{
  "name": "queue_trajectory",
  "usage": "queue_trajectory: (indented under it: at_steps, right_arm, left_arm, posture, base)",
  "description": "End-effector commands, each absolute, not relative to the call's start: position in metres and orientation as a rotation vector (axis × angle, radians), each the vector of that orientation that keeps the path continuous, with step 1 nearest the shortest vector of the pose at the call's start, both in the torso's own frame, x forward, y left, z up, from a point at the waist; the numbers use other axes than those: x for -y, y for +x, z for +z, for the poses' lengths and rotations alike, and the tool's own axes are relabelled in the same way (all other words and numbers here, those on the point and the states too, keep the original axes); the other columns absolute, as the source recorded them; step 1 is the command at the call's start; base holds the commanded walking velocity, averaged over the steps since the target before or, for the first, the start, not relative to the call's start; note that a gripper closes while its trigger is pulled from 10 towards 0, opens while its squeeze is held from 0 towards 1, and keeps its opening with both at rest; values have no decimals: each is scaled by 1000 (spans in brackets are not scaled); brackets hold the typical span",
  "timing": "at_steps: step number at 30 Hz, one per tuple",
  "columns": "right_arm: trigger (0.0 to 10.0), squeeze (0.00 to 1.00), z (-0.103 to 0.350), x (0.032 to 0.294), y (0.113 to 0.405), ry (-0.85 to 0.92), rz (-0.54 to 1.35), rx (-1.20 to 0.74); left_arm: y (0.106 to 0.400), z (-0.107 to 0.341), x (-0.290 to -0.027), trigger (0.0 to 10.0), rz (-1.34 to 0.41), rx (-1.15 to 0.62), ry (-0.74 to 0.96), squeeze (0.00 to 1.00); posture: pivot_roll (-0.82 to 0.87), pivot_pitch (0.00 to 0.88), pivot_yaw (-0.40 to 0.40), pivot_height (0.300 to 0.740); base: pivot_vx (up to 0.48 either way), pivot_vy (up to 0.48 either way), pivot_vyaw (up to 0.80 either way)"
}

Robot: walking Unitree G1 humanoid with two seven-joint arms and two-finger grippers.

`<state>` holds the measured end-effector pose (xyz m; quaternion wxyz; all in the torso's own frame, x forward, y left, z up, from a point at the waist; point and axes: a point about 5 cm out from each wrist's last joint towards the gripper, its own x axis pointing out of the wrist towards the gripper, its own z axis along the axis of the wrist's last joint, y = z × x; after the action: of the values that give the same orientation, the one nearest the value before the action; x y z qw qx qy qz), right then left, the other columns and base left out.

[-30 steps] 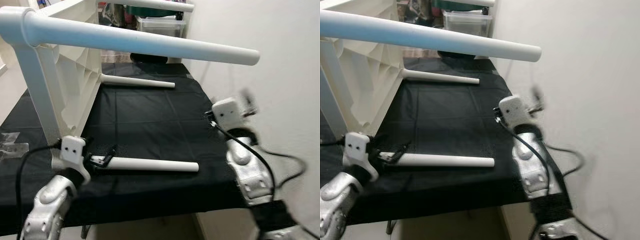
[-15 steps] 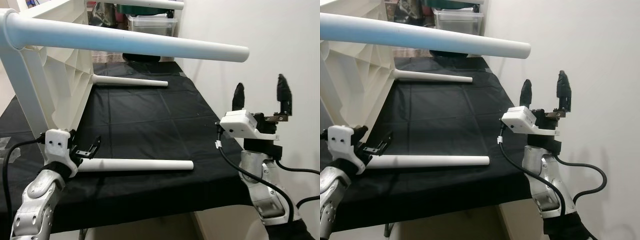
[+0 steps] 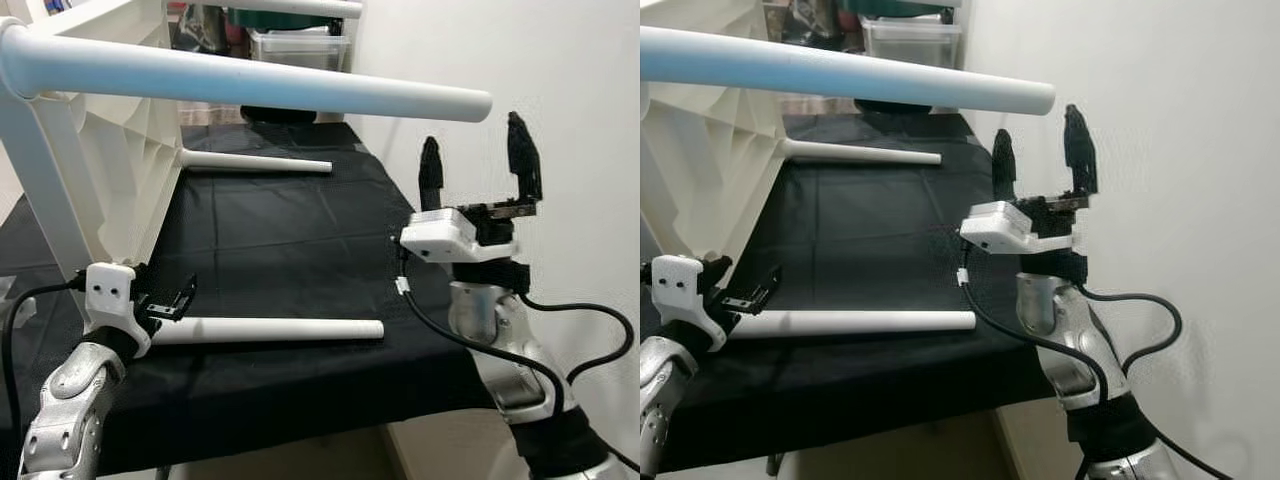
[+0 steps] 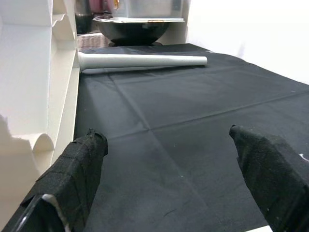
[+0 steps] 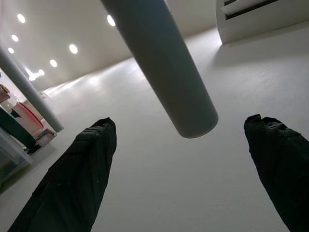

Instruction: Building children table

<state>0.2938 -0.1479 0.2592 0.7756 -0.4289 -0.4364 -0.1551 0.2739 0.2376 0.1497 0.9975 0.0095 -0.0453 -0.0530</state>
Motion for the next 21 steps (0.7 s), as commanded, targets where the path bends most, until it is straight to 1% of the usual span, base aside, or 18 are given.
queue_trajectory:
  at_steps: [1, 6, 10, 16, 21]
  right_arm:
    - [10000, 0, 259, 145, 296, -942, -316, 949]
    - [10000, 0, 262, 143, 298, -961, -298, 959]
    - [10000, 0, 272, 143, 300, -977, -304, 1008]
    - [10000, 0, 285, 142, 301, -1000, -303, 1067]
    - [10000, 0, 287, 139, 301, -1004, -292, 1077]
  left_arm:
    - [274, 153, -246, 10000, -75, 98, 49, 0]
    - [274, 155, -250, 10000, -69, 100, 56, 0]
    - [274, 153, -251, 10000, -67, 95, 59, 0]
    - [276, 151, -250, 10000, -70, 88, 60, 0]
    - [277, 151, -248, 10000, -73, 85, 59, 0]
  posture:
    - [50, 0, -105, 740]
    - [49, 0, -104, 740]
    - [40, 0, -97, 740]
    - [35, 0, -95, 740]
    - [31, 0, -97, 740]
  base:
    - [0, 0, 0]
    - [0, 0, 0]
    - [0, 0, 0]
    - [0, 0, 0]
    - [0, 0, 0]
